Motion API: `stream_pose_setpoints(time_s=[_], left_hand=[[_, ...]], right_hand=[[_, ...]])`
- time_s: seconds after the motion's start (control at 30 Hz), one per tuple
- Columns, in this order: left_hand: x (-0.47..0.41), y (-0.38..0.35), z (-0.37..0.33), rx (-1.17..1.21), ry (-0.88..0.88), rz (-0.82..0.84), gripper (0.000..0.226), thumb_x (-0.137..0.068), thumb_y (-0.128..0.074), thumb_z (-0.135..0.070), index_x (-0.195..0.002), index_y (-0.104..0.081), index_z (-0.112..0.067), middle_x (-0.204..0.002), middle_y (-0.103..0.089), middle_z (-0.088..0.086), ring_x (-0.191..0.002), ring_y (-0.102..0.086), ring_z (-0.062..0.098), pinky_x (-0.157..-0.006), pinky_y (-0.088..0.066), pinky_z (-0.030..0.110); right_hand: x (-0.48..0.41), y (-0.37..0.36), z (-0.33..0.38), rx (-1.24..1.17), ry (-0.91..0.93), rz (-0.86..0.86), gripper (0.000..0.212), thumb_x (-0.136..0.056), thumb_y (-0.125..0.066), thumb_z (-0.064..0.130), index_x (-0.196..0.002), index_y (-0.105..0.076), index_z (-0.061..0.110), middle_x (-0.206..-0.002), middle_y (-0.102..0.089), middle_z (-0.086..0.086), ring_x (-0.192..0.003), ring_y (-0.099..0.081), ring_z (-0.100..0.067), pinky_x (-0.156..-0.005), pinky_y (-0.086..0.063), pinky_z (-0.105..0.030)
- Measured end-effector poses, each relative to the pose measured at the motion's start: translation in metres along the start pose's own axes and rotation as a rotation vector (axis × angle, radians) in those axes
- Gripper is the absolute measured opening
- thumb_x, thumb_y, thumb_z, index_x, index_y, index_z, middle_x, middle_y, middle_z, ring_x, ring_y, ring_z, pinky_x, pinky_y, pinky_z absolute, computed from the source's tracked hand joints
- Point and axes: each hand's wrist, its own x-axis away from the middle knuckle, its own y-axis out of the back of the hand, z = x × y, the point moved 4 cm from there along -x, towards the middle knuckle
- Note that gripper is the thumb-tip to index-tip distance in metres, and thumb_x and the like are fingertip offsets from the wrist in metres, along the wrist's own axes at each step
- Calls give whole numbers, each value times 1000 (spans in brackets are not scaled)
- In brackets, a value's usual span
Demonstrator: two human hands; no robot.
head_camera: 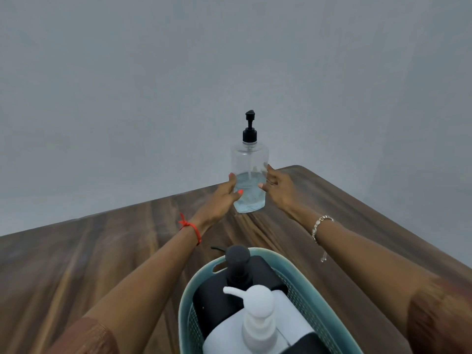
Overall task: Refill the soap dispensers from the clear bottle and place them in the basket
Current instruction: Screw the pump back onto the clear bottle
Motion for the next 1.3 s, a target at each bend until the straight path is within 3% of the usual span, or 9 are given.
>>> stream_pose_setpoints(time_s=[0.2, 0.37, 0.67, 0.73, 0.87, 0.93, 1.03, 1.17, 1.3], left_hand=[[14, 2, -8, -139, 20, 25, 57, -101, -37, -25, -149, -9, -11, -158, -11, 4, -146, -11, 18, -117, -11, 30], [49, 19, -21, -167, 27, -70, 68, -97, -38, -43, -150, -6, -15, -159, -7, 1, -145, -10, 15, -115, -11, 29], [169, 1, -56, -78, -33, -328, 63, -99, -36, -42, -149, -14, -11, -158, -16, 4, -145, -16, 19, -118, -14, 35], [198, -9, -62, -61, -16, -409, 60, -100, -37, -35, -148, -17, -5, -156, -22, 8, -143, -20, 22, -117, -18, 35], [252, -22, -59, 91, 43, -631, 41, -97, -45, -22, -131, -41, 1, -127, -54, 10, -119, -49, 26, -93, -44, 29], [275, -34, -53, 194, 99, -674, 44, -94, -51, -19, -131, -41, 3, -125, -54, 6, -99, -54, 15, -73, -45, 14], [299, -56, -50, 360, 182, -626, 40, -92, -55, -18, -126, -46, 1, -105, -58, -1, -76, -51, 6, -56, -43, 17], [318, -78, -63, 357, 110, -508, 30, -92, -46, -2, -120, -56, 2, -111, -66, 14, -89, -63, 21, -63, -50, 19], [332, -68, -67, 216, 134, -550, 35, -88, -31, 6, -113, -54, 15, -114, -59, 32, -79, -53, 23, -56, -44, 22]], right_hand=[[10, -9, 12, 205, -62, 157, 36, -95, -47, 9, -130, -45, -2, -133, -52, -16, -124, -48, -28, -107, -38, -37], [50, -4, 19, 236, -74, 263, 39, -97, -45, 27, -131, -49, 7, -133, -51, -4, -106, -45, -7, -89, -34, -18], [163, 25, 43, -70, -129, 418, 81, -61, -56, 80, -125, -49, 30, -152, -29, 3, -139, -28, -16, -118, -17, -47], [190, 33, 52, -126, -146, 370, 80, -63, -56, 76, -128, -46, 31, -155, -20, -3, -143, -20, -19, -118, -18, -44], [240, 34, 65, -247, -220, 342, 52, -87, -50, 49, -125, -57, 13, -134, -55, -9, -122, -52, -23, -96, -45, -34], [262, 28, 71, -323, -274, 364, 39, -94, -47, 33, -124, -56, 9, -125, -62, -11, -112, -59, -23, -91, -48, -32], [286, 23, 80, -329, -379, 268, 37, -97, -43, 26, -124, -53, 3, -122, -62, -17, -100, -61, -27, -89, -48, -37], [299, 21, 85, -276, -485, 31, 37, -100, -33, 20, -127, -47, -1, -130, -55, -22, -115, -55, -35, -93, -44, -45], [309, 10, 96, -290, -476, -74, 27, -99, -32, 12, -103, -57, -1, -99, -62, -17, -74, -59, -25, -65, -48, -36]])
